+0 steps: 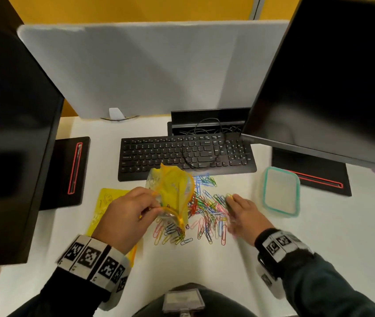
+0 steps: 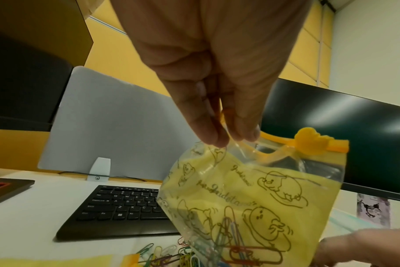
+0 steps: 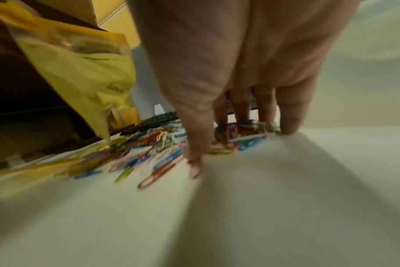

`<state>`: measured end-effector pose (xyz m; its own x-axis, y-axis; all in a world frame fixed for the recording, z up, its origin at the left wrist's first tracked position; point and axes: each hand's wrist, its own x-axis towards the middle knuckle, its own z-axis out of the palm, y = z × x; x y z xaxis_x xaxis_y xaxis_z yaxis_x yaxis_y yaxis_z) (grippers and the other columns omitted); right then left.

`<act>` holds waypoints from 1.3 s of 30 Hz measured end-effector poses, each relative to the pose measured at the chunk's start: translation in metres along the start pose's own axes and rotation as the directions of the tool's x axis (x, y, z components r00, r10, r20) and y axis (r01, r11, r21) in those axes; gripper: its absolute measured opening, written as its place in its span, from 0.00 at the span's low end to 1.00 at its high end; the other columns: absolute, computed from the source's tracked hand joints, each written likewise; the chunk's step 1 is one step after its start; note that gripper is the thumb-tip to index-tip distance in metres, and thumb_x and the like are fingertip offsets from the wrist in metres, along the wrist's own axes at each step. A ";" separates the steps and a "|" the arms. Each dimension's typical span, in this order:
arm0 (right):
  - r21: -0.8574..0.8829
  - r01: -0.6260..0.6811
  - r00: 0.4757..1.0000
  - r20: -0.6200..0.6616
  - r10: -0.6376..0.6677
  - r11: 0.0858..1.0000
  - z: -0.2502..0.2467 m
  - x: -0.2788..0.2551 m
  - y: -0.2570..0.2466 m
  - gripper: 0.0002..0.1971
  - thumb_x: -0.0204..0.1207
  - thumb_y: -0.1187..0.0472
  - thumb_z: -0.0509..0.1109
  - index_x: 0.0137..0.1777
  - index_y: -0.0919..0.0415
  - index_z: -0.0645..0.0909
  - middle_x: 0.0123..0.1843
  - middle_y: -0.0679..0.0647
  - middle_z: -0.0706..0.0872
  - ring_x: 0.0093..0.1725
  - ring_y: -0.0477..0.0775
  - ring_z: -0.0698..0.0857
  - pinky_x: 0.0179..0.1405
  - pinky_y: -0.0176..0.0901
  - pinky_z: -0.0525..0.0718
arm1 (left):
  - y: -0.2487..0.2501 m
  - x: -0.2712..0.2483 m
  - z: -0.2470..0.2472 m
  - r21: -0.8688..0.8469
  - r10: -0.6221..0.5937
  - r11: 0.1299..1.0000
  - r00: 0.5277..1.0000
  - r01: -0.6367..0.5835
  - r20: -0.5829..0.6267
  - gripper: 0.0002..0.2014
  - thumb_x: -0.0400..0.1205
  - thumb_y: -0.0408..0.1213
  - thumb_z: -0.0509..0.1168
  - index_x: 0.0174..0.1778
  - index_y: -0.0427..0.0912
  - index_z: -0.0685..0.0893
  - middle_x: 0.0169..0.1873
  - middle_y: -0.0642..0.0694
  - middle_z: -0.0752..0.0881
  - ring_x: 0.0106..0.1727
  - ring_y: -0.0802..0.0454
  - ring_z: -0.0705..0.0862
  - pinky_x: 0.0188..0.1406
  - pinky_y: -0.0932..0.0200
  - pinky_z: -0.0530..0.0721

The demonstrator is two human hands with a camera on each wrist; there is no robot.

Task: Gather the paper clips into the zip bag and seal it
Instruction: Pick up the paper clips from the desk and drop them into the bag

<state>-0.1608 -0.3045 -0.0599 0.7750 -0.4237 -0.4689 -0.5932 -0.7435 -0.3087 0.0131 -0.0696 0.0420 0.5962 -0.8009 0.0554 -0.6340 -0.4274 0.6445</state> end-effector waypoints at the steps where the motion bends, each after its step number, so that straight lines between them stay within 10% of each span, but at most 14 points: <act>1: 0.022 0.012 0.996 -0.087 -0.010 1.000 0.006 -0.004 0.001 0.29 0.77 0.57 0.66 0.78 0.54 0.64 0.78 0.57 0.68 0.73 0.65 0.69 0.73 0.51 0.70 | 0.000 0.001 0.001 -0.002 0.006 1.000 1.000 -0.006 0.000 0.15 0.70 0.54 0.61 0.34 0.48 0.87 0.41 0.56 0.84 0.46 0.64 0.78 0.40 0.70 0.78; 4: 0.116 0.021 0.950 -0.312 0.016 0.993 0.012 -0.006 -0.005 0.14 0.79 0.62 0.65 0.63 0.57 0.82 0.59 0.60 0.85 0.56 0.66 0.82 0.55 0.49 0.83 | 0.002 0.002 0.005 0.004 0.011 1.000 1.000 -0.011 0.013 0.08 0.71 0.46 0.68 0.34 0.47 0.87 0.41 0.56 0.83 0.45 0.65 0.78 0.43 0.73 0.75; 10: 0.458 -0.113 0.940 -0.238 0.243 0.882 -0.007 0.003 -0.017 0.08 0.71 0.73 0.70 0.43 0.60 0.87 0.43 0.61 0.87 0.40 0.59 0.86 0.49 0.41 0.86 | 0.008 0.001 0.008 0.014 0.029 0.999 0.998 -0.030 0.055 0.07 0.70 0.45 0.67 0.34 0.47 0.87 0.40 0.58 0.81 0.44 0.64 0.77 0.41 0.72 0.76; 14: 0.694 -0.049 0.901 -0.280 0.332 0.718 -0.036 -0.015 -0.034 0.08 0.73 0.75 0.69 0.39 0.63 0.87 0.34 0.58 0.85 0.23 0.39 0.80 0.23 0.20 0.77 | 0.010 0.002 0.007 0.042 0.023 0.999 0.996 -0.027 0.081 0.07 0.71 0.44 0.70 0.33 0.45 0.87 0.39 0.60 0.80 0.40 0.61 0.78 0.40 0.68 0.76; 20: 0.830 0.302 0.921 -0.381 0.082 0.469 -0.082 -0.036 -0.092 0.14 0.66 0.74 0.76 0.35 0.52 0.86 0.34 0.61 0.89 0.23 0.50 0.80 0.25 0.38 0.81 | 0.022 0.011 0.012 0.061 0.041 0.997 0.993 -0.048 0.111 0.04 0.72 0.37 0.72 0.32 0.43 0.86 0.40 0.53 0.83 0.38 0.52 0.82 0.40 0.57 0.81; 23: 0.795 0.301 0.939 -0.342 -0.020 0.526 -0.077 -0.033 -0.112 0.11 0.66 0.64 0.79 0.40 0.45 0.85 0.39 0.50 0.89 0.29 0.50 0.87 0.30 0.41 0.85 | 0.026 0.013 0.014 0.066 0.084 0.994 0.991 -0.091 0.101 0.04 0.72 0.38 0.71 0.33 0.43 0.85 0.40 0.50 0.85 0.37 0.49 0.83 0.37 0.53 0.84; 27: 0.759 0.200 0.872 -0.426 0.241 0.620 -0.066 -0.023 -0.069 0.10 0.72 0.62 0.73 0.49 0.46 0.84 0.46 0.52 0.88 0.44 0.58 0.87 0.47 0.55 0.89 | 0.024 0.009 0.007 0.074 0.087 0.993 0.994 -0.092 0.062 0.04 0.71 0.38 0.72 0.33 0.44 0.85 0.39 0.51 0.85 0.34 0.50 0.83 0.35 0.55 0.85; 31: 0.256 -0.232 0.969 -0.027 0.247 0.938 -0.030 -0.029 -0.015 0.48 0.63 0.50 0.80 0.80 0.54 0.58 0.79 0.58 0.67 0.75 0.59 0.70 0.75 0.52 0.70 | 0.020 0.004 0.000 0.073 0.057 0.996 0.997 -0.061 0.045 0.08 0.70 0.45 0.66 0.32 0.45 0.86 0.39 0.52 0.85 0.34 0.51 0.84 0.34 0.51 0.86; 35: 0.112 -0.220 0.974 0.072 0.213 0.969 0.000 -0.032 -0.022 0.68 0.51 0.41 0.83 0.82 0.51 0.39 0.80 0.55 0.56 0.77 0.60 0.59 0.75 0.55 0.69 | 0.019 0.005 0.001 0.054 0.037 0.998 0.998 -0.039 0.045 0.15 0.70 0.53 0.61 0.33 0.47 0.87 0.41 0.54 0.85 0.36 0.54 0.83 0.38 0.56 0.85; 39: 0.115 -0.218 0.975 -0.016 0.221 0.969 0.006 -0.019 -0.037 0.58 0.55 0.51 0.84 0.80 0.53 0.49 0.71 0.57 0.65 0.70 0.61 0.66 0.66 0.56 0.77 | 0.023 0.005 0.005 0.051 0.037 0.998 0.997 -0.041 0.067 0.10 0.70 0.48 0.65 0.33 0.47 0.87 0.40 0.52 0.85 0.37 0.53 0.83 0.39 0.56 0.85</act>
<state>-0.1552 -0.2661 -0.0449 0.6279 -0.5863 -0.5119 -0.7690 -0.5688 -0.2918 -0.0008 -0.0853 0.0533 0.5376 -0.8427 0.0280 -0.6820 -0.4151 0.6021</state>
